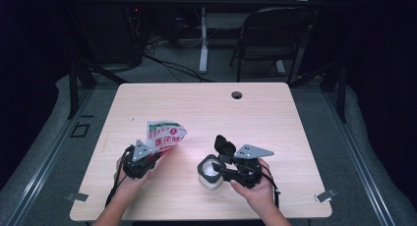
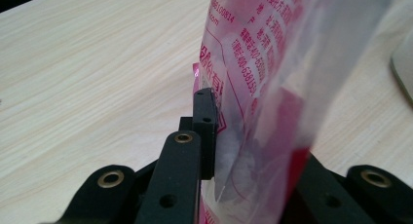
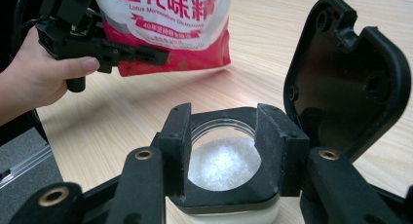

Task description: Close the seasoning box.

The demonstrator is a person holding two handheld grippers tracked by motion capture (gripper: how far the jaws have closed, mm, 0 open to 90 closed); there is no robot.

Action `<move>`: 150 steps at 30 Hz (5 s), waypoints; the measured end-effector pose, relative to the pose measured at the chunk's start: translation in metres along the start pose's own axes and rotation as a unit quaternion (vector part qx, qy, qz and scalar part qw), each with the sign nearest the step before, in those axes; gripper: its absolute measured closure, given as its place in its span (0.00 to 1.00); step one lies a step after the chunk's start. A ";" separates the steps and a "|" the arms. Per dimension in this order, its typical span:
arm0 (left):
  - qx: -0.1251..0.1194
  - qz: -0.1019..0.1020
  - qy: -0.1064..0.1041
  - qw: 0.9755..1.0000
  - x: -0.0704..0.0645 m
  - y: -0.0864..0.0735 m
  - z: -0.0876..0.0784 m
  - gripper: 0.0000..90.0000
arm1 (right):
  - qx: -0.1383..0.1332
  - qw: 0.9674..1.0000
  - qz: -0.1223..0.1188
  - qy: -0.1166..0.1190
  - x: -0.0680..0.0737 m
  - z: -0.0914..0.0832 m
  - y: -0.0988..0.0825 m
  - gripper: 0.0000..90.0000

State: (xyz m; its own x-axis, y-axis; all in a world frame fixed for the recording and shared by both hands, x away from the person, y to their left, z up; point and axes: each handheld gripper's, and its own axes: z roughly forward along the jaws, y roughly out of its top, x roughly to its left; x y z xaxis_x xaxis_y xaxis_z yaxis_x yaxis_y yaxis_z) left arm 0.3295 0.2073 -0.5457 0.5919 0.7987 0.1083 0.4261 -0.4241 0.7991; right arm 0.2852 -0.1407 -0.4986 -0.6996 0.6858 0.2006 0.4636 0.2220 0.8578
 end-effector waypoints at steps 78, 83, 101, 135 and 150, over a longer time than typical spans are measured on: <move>-0.019 -0.150 0.064 0.986 0.051 -0.020 -0.022 0.36 | -0.013 1.000 0.010 -0.008 -0.003 -0.002 0.002 0.48; -0.020 -0.147 0.052 0.988 0.042 -0.017 -0.021 0.36 | -0.018 1.000 0.008 -0.009 -0.001 -0.002 0.003 0.46; -0.001 -0.090 0.037 0.995 0.016 -0.008 -0.016 0.36 | -0.020 1.000 0.004 -0.023 0.000 -0.009 0.008 0.47; 0.037 -0.011 -0.002 0.999 -0.025 -0.003 0.008 0.36 | -0.034 0.999 0.001 -0.023 -0.001 -0.012 0.006 0.46; 0.035 0.014 -0.024 0.999 -0.043 0.001 0.010 0.36 | -0.033 0.999 -0.002 -0.019 -0.001 -0.018 0.010 0.47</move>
State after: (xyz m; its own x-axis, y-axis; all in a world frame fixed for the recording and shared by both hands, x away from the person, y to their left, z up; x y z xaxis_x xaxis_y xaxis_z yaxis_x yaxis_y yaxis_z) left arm 0.3111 0.1681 -0.5553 0.6361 0.7651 0.0998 0.4546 -0.4761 0.7528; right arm 0.2806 -0.1521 -0.4819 -0.6794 0.7116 0.1791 0.4225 0.1798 0.8883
